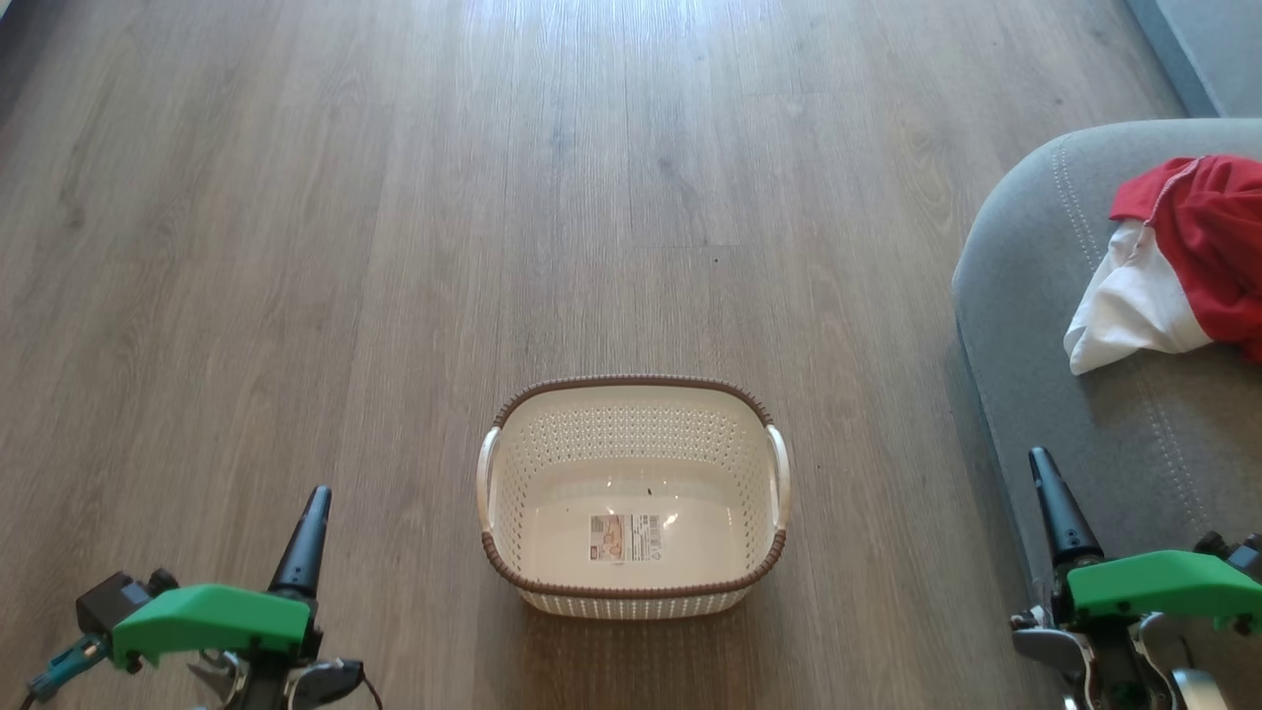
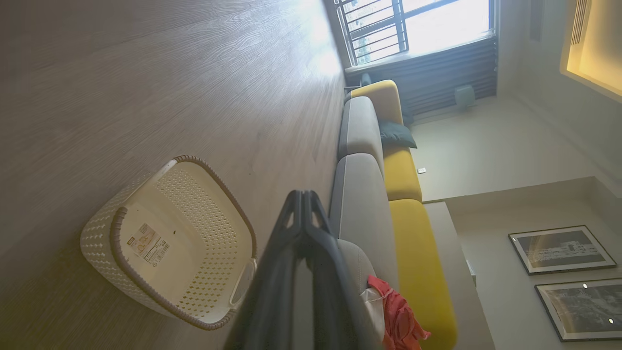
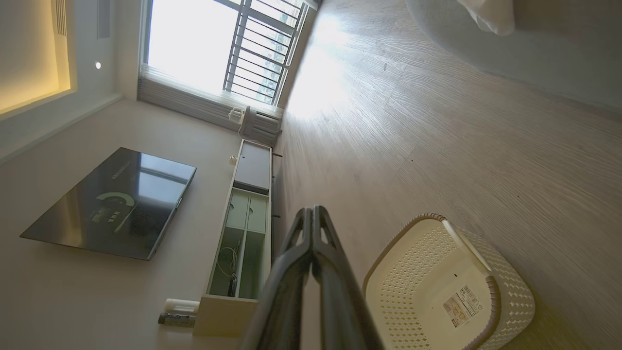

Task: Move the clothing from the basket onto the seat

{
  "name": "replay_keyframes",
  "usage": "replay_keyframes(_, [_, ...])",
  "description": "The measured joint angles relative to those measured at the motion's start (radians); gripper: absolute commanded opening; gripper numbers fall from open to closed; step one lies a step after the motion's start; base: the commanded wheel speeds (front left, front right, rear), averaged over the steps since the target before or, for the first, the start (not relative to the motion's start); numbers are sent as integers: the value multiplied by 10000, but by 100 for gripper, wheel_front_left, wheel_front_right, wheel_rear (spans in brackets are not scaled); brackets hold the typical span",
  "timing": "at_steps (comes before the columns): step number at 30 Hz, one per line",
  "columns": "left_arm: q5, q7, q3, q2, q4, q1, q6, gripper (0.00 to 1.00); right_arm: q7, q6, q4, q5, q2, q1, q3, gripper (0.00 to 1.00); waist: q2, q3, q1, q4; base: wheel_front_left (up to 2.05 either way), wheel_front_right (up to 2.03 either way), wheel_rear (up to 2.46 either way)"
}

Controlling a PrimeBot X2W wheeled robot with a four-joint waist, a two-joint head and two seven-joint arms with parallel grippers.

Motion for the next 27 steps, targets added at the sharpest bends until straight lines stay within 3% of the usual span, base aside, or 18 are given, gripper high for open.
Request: replay_keyframes(27, [-2642,786,675,-341,-105,-213,-525,0,742,-2,121,3340,-2,-347,-198,0,0,35,0,-130,0,0,0])
